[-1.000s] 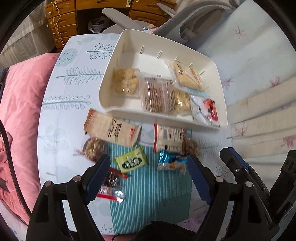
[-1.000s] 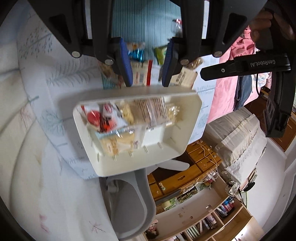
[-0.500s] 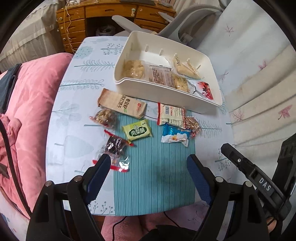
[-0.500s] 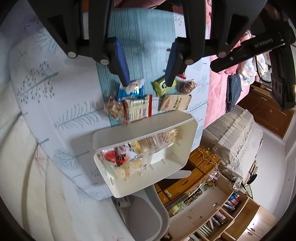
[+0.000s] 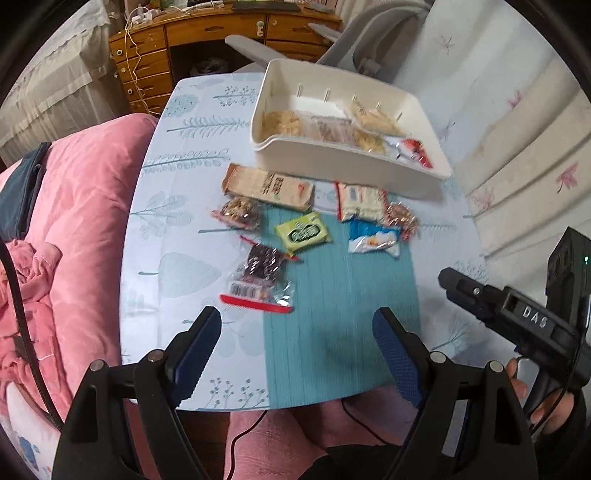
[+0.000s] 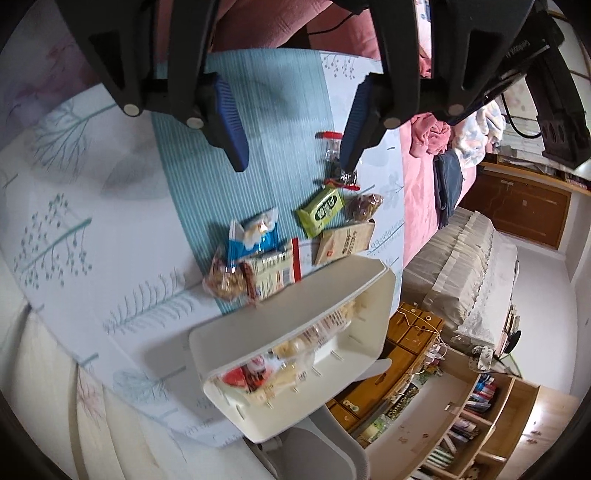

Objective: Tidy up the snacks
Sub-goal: 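Withdraw both open tools from the tray back to the remaining snacks, then grasp the dark red jerky packet with the left tool while the right tool grasps the blue candy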

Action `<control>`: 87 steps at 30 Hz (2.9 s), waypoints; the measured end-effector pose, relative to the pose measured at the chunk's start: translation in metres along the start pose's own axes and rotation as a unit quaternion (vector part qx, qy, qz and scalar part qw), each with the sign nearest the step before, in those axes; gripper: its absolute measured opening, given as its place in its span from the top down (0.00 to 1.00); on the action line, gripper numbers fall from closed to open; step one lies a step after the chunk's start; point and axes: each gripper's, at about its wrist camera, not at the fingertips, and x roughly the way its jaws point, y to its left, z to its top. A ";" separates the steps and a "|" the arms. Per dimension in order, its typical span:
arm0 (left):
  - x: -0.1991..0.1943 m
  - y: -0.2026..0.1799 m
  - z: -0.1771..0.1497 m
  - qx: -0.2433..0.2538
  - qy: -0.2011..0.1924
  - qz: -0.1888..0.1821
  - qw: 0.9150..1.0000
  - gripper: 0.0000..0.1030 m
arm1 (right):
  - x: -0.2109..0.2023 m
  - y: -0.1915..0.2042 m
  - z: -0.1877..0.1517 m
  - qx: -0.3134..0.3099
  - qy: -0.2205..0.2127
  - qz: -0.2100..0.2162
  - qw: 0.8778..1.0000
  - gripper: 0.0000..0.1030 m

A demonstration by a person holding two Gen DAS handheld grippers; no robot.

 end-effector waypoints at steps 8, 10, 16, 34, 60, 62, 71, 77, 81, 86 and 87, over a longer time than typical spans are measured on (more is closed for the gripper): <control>0.023 0.008 0.004 0.038 0.040 0.035 0.998 0.19 | 0.017 -0.006 -0.006 0.044 0.016 -0.003 0.999 0.43; 0.029 0.011 0.006 0.043 0.046 0.036 0.997 0.19 | 0.021 -0.007 -0.008 0.057 0.017 -0.006 0.998 0.41; 0.055 0.014 0.018 0.088 0.068 0.027 0.993 0.19 | 0.031 -0.010 -0.010 0.106 0.019 -0.020 0.994 0.41; 0.145 0.034 0.059 0.143 0.178 -0.019 0.973 0.32 | 0.078 -0.020 -0.005 0.306 -0.015 -0.040 0.951 0.41; 0.210 0.045 0.078 0.059 0.264 0.016 0.963 0.38 | 0.121 -0.027 0.063 0.310 0.036 -0.130 0.941 0.47; 0.212 0.045 0.077 0.055 0.265 0.024 0.962 0.43 | 0.123 -0.030 0.065 0.312 0.044 -0.132 0.940 0.49; 0.214 0.054 0.081 0.028 0.261 0.057 0.963 0.69 | 0.128 -0.029 0.080 0.288 0.062 -0.162 0.942 0.57; 0.214 0.078 0.077 0.014 0.265 0.047 0.963 0.81 | 0.133 -0.019 0.087 0.276 0.074 -0.171 0.943 0.68; 0.209 0.086 0.071 0.014 0.262 0.037 0.964 0.85 | 0.132 -0.014 0.085 0.274 0.080 -0.178 0.942 0.69; 0.200 0.092 0.066 0.012 0.252 0.015 0.968 0.89 | 0.127 -0.007 0.074 0.275 0.079 -0.184 0.940 0.69; 0.198 0.094 0.065 0.013 0.247 0.009 0.969 0.92 | 0.128 -0.005 0.074 0.275 0.079 -0.184 0.940 0.69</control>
